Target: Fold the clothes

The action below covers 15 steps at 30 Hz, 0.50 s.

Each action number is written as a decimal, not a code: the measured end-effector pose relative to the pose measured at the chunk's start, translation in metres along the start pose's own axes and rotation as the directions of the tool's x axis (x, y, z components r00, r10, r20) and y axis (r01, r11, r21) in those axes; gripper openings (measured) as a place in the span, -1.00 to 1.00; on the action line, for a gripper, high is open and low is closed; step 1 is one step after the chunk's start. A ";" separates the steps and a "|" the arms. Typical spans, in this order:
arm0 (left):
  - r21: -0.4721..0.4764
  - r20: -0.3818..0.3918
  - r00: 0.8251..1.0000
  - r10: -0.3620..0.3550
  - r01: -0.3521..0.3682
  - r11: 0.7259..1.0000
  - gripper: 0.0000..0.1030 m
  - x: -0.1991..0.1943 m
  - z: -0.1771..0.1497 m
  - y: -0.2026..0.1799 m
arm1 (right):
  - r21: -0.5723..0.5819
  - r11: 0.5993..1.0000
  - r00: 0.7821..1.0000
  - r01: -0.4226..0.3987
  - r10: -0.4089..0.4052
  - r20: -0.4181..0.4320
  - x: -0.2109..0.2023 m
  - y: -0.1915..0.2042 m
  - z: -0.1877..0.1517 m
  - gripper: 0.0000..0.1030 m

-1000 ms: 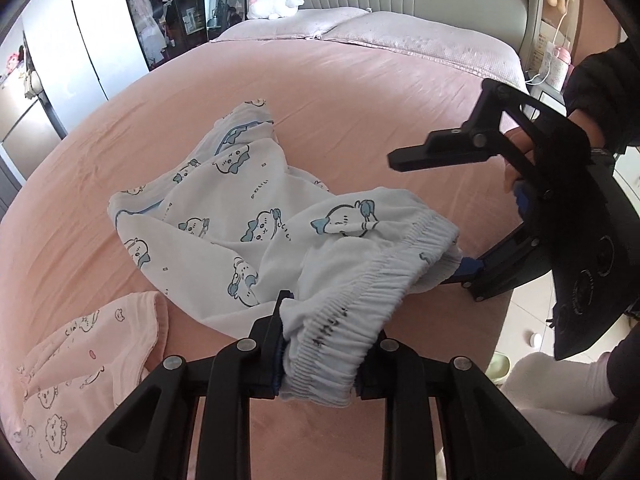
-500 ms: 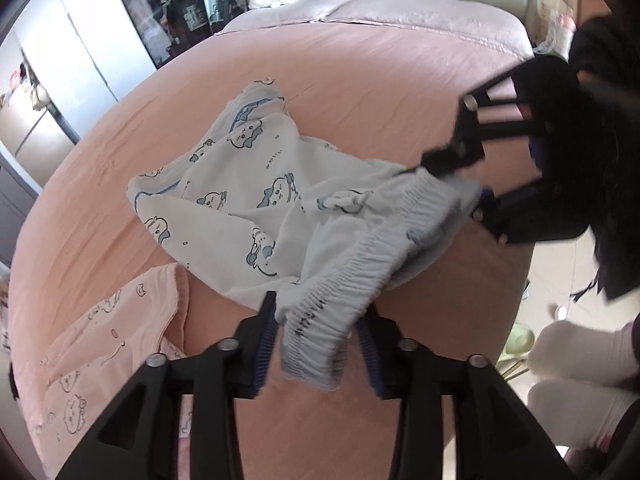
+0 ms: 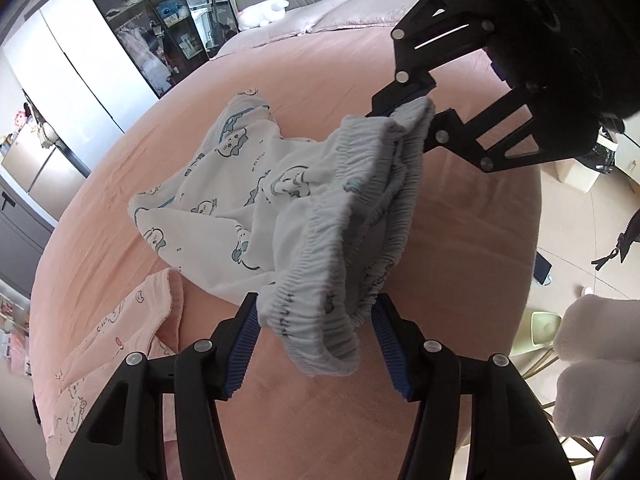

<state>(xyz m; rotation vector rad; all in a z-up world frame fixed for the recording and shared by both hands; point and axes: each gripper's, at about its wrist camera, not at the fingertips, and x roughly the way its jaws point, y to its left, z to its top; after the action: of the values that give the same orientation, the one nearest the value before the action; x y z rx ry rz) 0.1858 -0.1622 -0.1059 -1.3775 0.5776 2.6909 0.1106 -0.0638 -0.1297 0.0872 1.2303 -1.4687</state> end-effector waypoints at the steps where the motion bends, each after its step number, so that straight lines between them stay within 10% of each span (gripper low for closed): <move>1: 0.000 0.012 1.000 0.008 -0.008 1.000 0.04 -0.002 -0.001 0.000 | 0.006 1.000 1.000 -0.002 0.002 -0.002 -0.001 0.001 -0.001 -0.79; 12: -0.036 0.094 0.995 0.018 -0.014 0.999 0.09 0.004 0.002 0.003 | 0.106 0.993 0.999 -0.042 0.042 0.006 -0.004 -0.021 -0.003 -0.79; 15: -0.038 0.114 0.993 0.023 -0.019 0.999 -0.23 0.002 0.006 0.004 | 0.142 0.988 0.998 -0.059 0.059 0.000 -0.003 -0.028 -0.001 -0.79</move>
<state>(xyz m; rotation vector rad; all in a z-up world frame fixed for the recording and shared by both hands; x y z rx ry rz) 0.1791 -0.1639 -0.1029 -1.2214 0.5384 2.7879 0.0894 -0.0672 -0.1108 0.2204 1.1163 -1.5034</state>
